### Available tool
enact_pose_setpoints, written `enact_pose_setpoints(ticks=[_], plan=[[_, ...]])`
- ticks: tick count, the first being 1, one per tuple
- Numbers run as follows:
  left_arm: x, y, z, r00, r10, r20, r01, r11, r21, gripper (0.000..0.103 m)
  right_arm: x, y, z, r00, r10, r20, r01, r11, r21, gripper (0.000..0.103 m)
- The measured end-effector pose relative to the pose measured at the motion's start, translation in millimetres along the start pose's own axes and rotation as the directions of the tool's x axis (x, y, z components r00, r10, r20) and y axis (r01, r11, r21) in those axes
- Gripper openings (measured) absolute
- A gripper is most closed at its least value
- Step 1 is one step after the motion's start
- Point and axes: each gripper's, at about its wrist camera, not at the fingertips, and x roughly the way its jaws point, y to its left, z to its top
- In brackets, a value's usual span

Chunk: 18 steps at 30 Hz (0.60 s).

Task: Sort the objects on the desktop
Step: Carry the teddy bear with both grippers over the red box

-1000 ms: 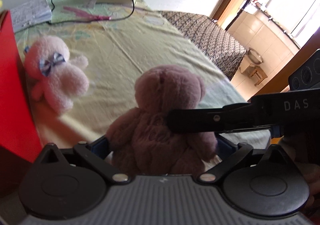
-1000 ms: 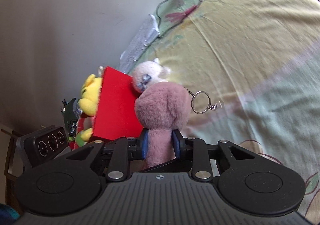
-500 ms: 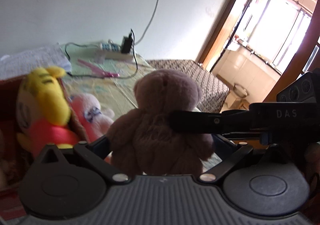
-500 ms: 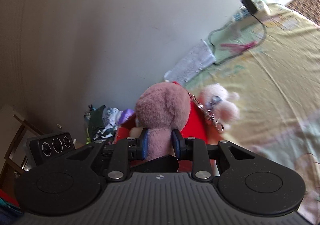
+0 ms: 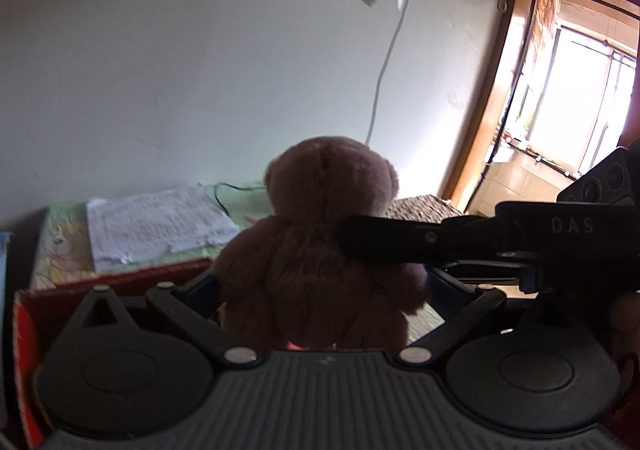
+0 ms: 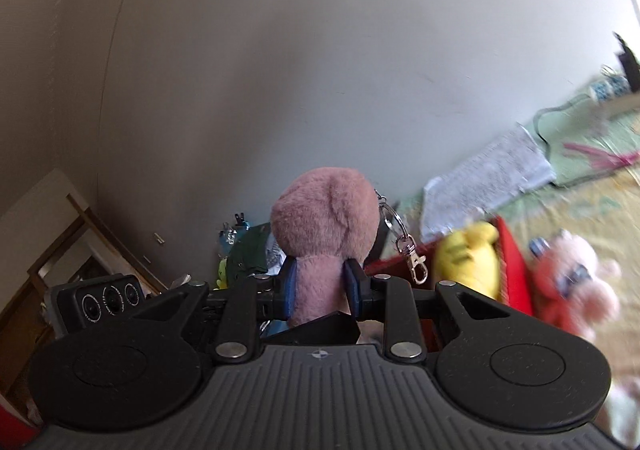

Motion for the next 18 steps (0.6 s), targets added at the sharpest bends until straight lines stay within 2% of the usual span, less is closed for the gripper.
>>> enact_pose_setpoints(ticks=[6,9,18], plan=[[13.8,37.4,0.4,0.999,0.046,0.010,-0.045,0.999,-0.008,0.101,39.8,7.6,-0.6,0.999,-0.031,-0.013,0.030,0.997,-0.069,0.027],[29.0,51.3,-13.4,0.997,0.071,-0.030,-0.072,0.997,-0.019,0.101,53.4,3.8,-9.3,0.996,-0.078,-0.040,0.073,0.992,-0.104,0.027],[74.4,81.1,-44.6,0.981,0.068,-0.180,-0.088,0.991,-0.105,0.101,85.9,-19.1,-24.2,0.971,-0.189,-0.146,0.170,0.976,-0.136,0.027]])
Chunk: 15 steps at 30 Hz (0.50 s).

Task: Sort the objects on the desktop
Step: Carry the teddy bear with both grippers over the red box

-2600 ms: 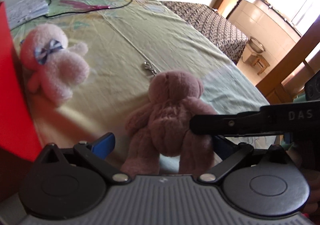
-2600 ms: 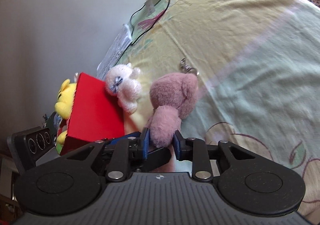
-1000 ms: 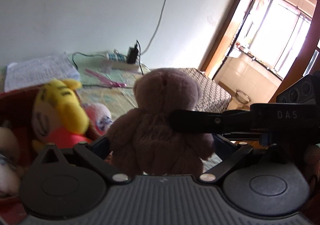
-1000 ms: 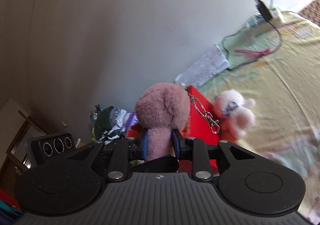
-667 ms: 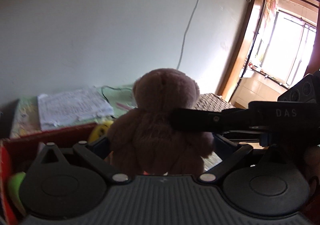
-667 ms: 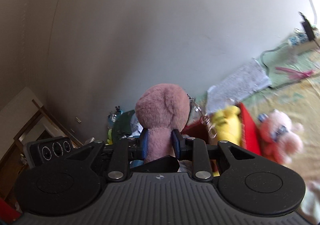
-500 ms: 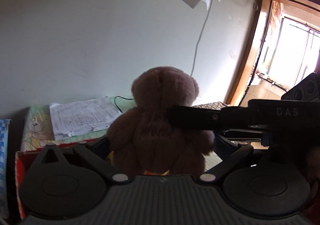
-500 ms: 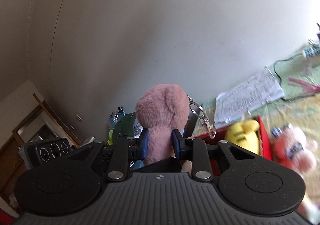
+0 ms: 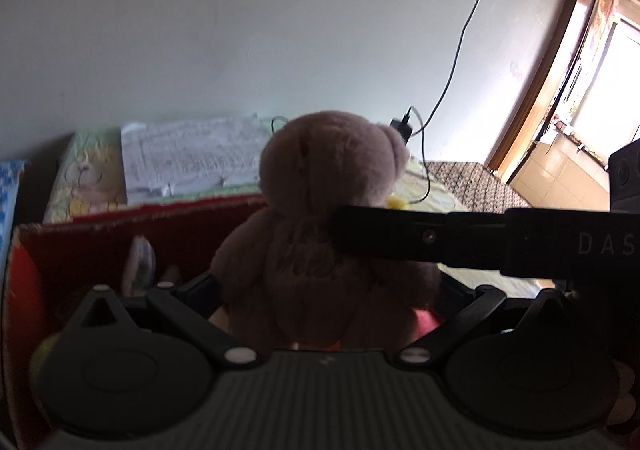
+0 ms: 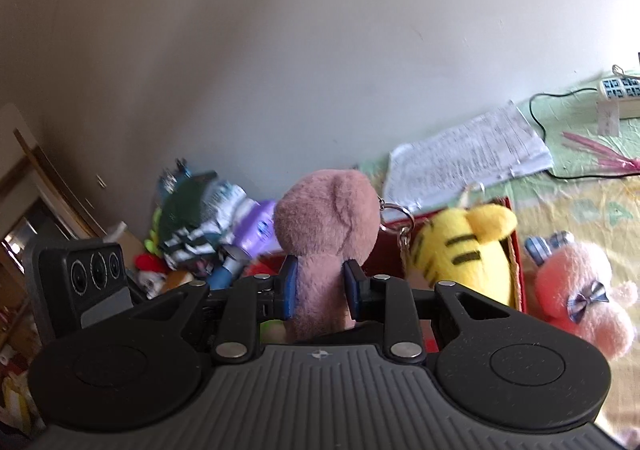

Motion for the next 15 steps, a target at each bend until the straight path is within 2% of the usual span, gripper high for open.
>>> enact_pose_setpoints(ticks=[5,8,11,15], plan=[[17.6,5.7,-12.0,0.997,0.018,-0.079,-0.019,1.000,-0.007,0.101,18.3,0.3,-3.9,0.997,-0.054,-0.049,0.052,0.997,-0.057,0.026],[19.8,4.3,-14.4,0.996,0.035,-0.084,-0.034,0.999,0.008,0.101,25.4,-2.6,-7.1,0.996,-0.078,-0.052,0.074,0.994,-0.081,0.026],[21.8,2.9,-13.6,0.994,0.050,-0.095,-0.048,0.999,0.017,0.101,27.7,-8.8,-6.0,0.995,-0.081,-0.059,0.078,0.995,-0.058,0.026],[22.2,1.3,-14.1,0.993,0.028,-0.113,-0.027,1.000,0.013,0.101,20.4,-0.1,-6.8,0.990,-0.134,-0.033,0.129,0.984,-0.120,0.025]])
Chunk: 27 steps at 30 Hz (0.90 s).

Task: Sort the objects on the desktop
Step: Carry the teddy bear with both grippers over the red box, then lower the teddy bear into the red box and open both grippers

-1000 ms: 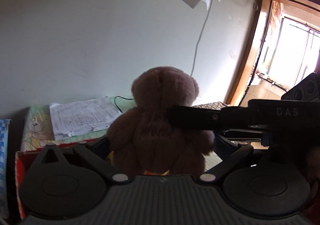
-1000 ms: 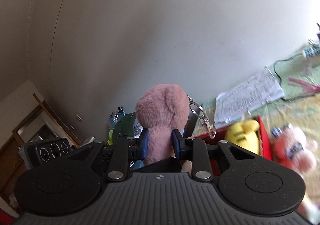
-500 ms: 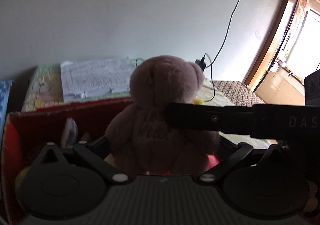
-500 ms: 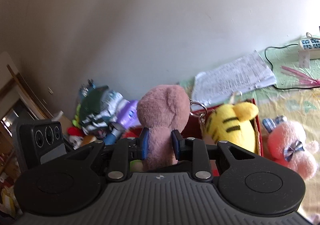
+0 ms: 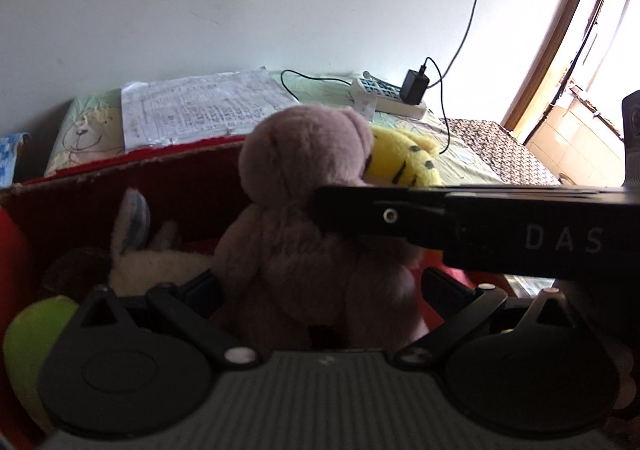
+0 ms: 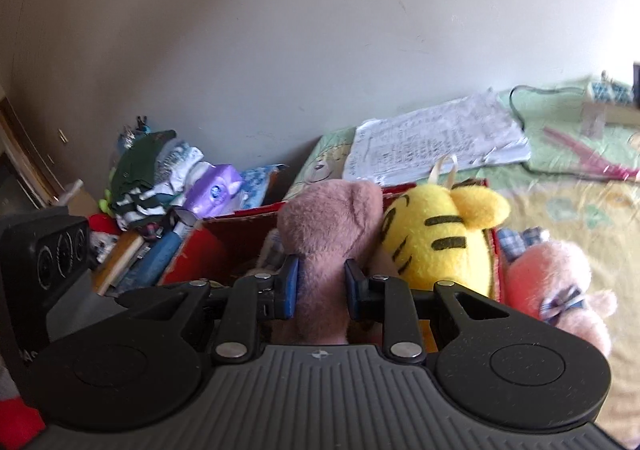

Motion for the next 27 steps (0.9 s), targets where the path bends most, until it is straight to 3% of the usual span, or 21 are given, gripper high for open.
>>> enact_pose_setpoints(ticks=[6,11,17,21,27], plan=[[8.6,-0.8,-1.6,0.998,-0.045,-0.038,0.045,0.999,-0.022,0.101,2.1,4.5,-0.7,0.999,-0.046,-0.003,0.046,0.997,-0.070,0.023],[11.6,3.8,1.7,0.997,-0.018,-0.074,0.018,1.000,-0.008,0.101,14.2,7.4,0.5,0.997,-0.059,-0.047,0.054,0.994,-0.099,0.023],[5.8,5.7,-0.6,0.996,0.019,-0.083,-0.015,0.999,0.052,0.093,30.0,26.4,-3.9,0.984,-0.156,-0.081,0.134,0.965,-0.227,0.023],[6.2,11.2,-2.8,0.997,0.010,-0.080,-0.007,0.999,0.040,0.089,36.4,23.4,-4.4,0.983,-0.153,-0.098,0.129,0.967,-0.219,0.025],[7.9,10.7,-1.7,0.996,0.022,-0.084,-0.018,0.999,0.048,0.090,26.7,9.1,-5.7,0.995,-0.080,-0.066,0.074,0.993,-0.087,0.030]])
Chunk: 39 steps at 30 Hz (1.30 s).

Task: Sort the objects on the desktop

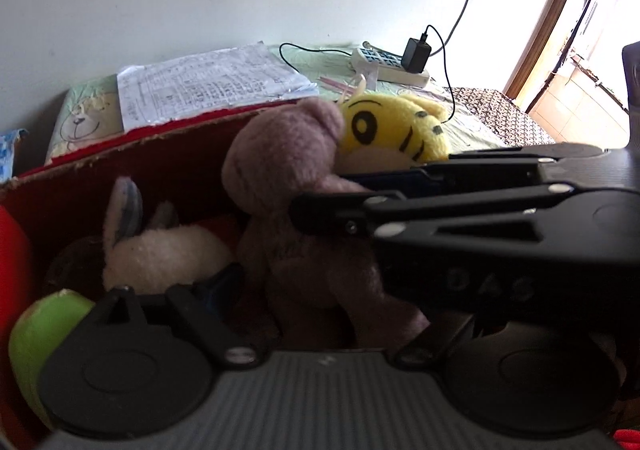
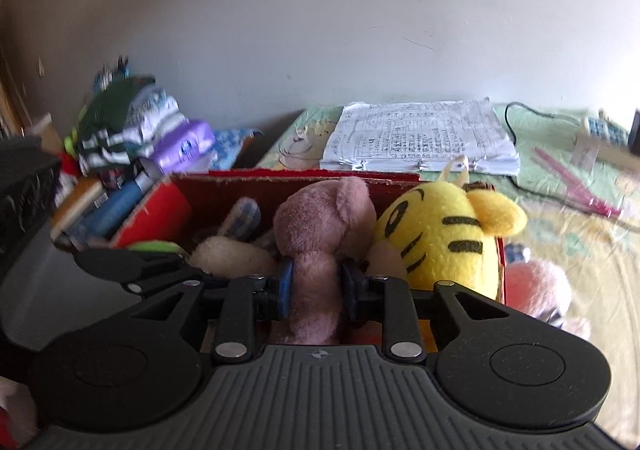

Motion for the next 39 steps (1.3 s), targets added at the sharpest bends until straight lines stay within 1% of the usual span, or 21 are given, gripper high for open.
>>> enact_pose_setpoints(ticks=[1,3,5,7,9,11,14,18,22,26,29,39], plan=[[0.1,0.6,0.4,1.000,-0.005,-0.002,0.005,1.000,-0.003,0.093,-3.6,-1.2,0.2,1.000,0.006,0.014,-0.007,1.000,0.015,0.031],[0.4,1.8,1.3,1.000,-0.017,-0.006,0.016,1.000,-0.009,0.094,-11.8,-4.0,0.9,0.999,0.011,0.049,-0.013,0.999,0.043,0.035],[0.8,1.4,1.3,1.000,-0.015,-0.009,0.015,1.000,-0.009,0.094,-18.8,-7.9,1.7,0.997,0.028,0.071,-0.033,0.997,0.070,0.035],[1.4,0.4,1.6,1.000,-0.011,-0.012,0.011,1.000,-0.006,0.094,-19.8,-11.9,1.4,0.997,0.043,0.061,-0.049,0.994,0.098,0.032],[2.3,-0.5,2.3,1.000,-0.009,-0.014,0.009,1.000,-0.007,0.094,-16.2,-14.7,-0.8,0.998,0.050,0.036,-0.054,0.992,0.112,0.017],[2.6,-1.4,2.6,1.000,-0.006,-0.015,0.006,1.000,-0.006,0.095,-12.5,-16.4,-4.4,0.998,0.055,0.023,-0.058,0.989,0.133,0.014],[3.1,-2.1,2.1,1.000,-0.003,-0.018,0.003,1.000,-0.001,0.095,-8.3,-16.3,-8.0,0.997,0.077,0.007,-0.078,0.984,0.158,0.014],[4.3,-3.2,2.9,1.000,0.003,-0.030,-0.003,1.000,0.009,0.096,-3.5,-15.0,-12.1,0.997,0.077,-0.020,-0.073,0.984,0.160,0.014],[4.7,-3.1,2.7,0.999,0.007,-0.034,-0.006,1.000,0.012,0.096,-2.9,-20.7,-14.5,0.994,0.105,-0.040,-0.095,0.974,0.208,0.014],[5.7,-4.1,2.5,0.999,0.011,-0.042,-0.011,1.000,0.020,0.096,0.1,-27.4,-18.6,0.988,0.141,-0.063,-0.118,0.952,0.284,0.013],[6.7,-5.0,3.3,0.999,0.017,-0.049,-0.015,1.000,0.027,0.096,2.4,-25.4,-20.1,0.986,0.148,-0.080,-0.119,0.949,0.292,0.013],[7.7,-10.6,2.4,0.997,0.043,-0.060,-0.039,0.997,0.061,0.097,-0.7,-28.0,-26.8,0.984,0.162,-0.072,-0.130,0.936,0.327,0.013]])
